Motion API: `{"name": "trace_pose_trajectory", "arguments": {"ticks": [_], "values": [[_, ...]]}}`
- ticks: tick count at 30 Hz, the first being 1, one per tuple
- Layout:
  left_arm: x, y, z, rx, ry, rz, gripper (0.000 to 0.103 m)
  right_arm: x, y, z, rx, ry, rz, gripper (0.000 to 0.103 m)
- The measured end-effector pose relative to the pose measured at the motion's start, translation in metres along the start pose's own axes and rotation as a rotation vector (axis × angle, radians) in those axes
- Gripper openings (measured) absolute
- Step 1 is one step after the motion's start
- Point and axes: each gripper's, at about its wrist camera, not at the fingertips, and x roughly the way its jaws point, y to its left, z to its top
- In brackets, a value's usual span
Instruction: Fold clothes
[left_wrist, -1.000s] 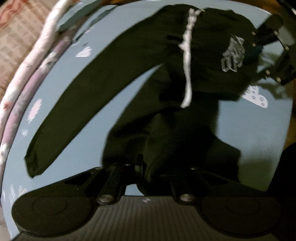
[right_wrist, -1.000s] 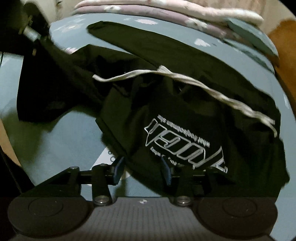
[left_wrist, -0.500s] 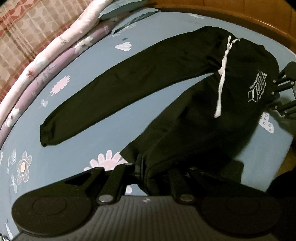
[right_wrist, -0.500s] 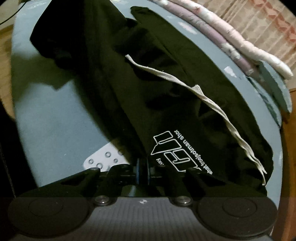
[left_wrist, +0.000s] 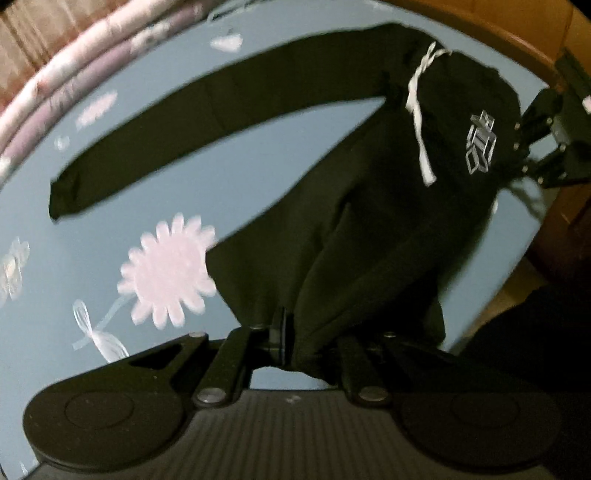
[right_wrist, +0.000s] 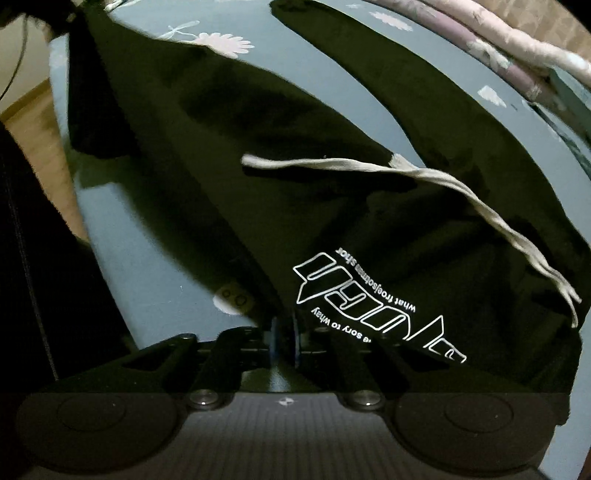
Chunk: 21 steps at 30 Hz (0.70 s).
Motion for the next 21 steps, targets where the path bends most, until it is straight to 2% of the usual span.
{"name": "trace_pose_trajectory", "arguments": {"ticks": [3,5,8,12,16,21], "values": [[0.002,0.004,-0.005,-0.015,0.019,-0.018,0.014,-0.001,-0.003,0.003,0.004,-0.005,-0.008,0.019],[0.002,0.007,-0.008,-0.024,0.037,-0.033,0.018,-0.004,-0.007,0.005,0.011,-0.012,-0.015,0.020],[-0.003,0.010,-0.020,-0.019,0.071,-0.037,0.032,-0.017,-0.010,-0.001,0.058,-0.036,-0.022,0.026],[-0.012,0.018,-0.032,0.004,0.109,-0.058,0.045,-0.027,-0.027,-0.004,0.149,-0.088,-0.035,0.035],[-0.012,0.029,-0.034,-0.009,0.126,-0.083,0.057,-0.025,-0.032,-0.003,0.180,-0.106,-0.051,0.036],[0.003,0.021,-0.029,0.080,0.160,-0.128,0.058,-0.014,-0.032,0.003,0.181,-0.088,-0.061,0.036]]}}
